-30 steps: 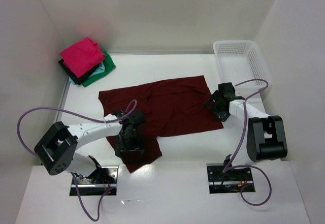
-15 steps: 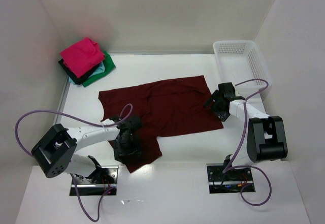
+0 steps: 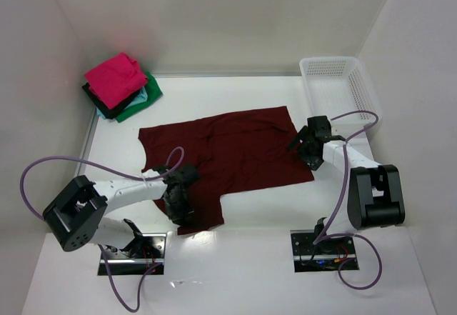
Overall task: Fold and stack the t-shirts
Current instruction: Grap the side of the flattened tshirt closest away from the robot with both arms
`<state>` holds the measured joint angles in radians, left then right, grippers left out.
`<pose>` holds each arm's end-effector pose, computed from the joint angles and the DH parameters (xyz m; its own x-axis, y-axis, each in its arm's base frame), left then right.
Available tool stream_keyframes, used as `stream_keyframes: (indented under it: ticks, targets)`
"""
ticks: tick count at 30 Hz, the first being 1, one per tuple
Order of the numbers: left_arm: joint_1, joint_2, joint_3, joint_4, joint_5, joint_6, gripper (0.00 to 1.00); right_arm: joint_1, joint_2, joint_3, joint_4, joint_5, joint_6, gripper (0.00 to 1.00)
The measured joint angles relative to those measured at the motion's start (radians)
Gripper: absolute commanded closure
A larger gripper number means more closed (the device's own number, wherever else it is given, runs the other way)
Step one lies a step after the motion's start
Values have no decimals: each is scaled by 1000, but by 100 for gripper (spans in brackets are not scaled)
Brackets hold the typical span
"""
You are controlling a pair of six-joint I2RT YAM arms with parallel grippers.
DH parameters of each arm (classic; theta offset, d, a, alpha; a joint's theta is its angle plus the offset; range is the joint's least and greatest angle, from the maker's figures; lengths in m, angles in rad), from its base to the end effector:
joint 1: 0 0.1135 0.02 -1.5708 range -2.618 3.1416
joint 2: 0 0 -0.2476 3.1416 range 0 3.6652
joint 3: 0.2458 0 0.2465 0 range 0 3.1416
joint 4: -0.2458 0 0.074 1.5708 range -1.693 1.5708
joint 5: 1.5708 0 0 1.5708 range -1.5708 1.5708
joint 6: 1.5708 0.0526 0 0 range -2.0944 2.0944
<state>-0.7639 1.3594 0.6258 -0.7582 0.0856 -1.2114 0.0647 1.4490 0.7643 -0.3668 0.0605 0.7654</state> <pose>0.1383 -0.1387 0.1140 -0.9029 -0.4266 0.0520 -0.4298 0.8969 -0.1039 0.2755 0.0147 0.1447 -0.6487 0.6510 -0.3942 0.5753 0.7586 0.3060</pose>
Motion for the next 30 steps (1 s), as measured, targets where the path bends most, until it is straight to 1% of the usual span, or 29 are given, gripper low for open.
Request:
stream_keyframes:
  ticks: [3, 5, 6, 12, 18, 21, 26, 30]
  targets:
    - [-1, -3, 0, 8, -3, -1, 90, 0, -3, -2, 1, 6, 3, 9]
    - [-1, -7, 2, 4, -10, -2, 97, 0, -8, -6, -2, 9, 6, 9]
    - [-1, -10, 4, -4, -22, -2, 99, 0, -11, -7, -2, 11, 10, 9]
    - [-1, -52, 63, -84, -89, -5, 100, 0, -33, -42, -7, 24, 53, 9]
    - [7, -115, 102, -117, -115, -1, 100, -2, -56, -56, -76, 101, 142, 6]
    - [24, -121, 108, -128, -118, 9, 100, -13, -114, -85, -112, 143, 197, 6]
    - [57, -122, 117, -138, -119, 39, 100, -55, -259, -141, -171, 180, 267, 6]
    - [81, -124, 117, -140, -119, 69, 100, -61, -277, -151, -184, 186, 298, 6]
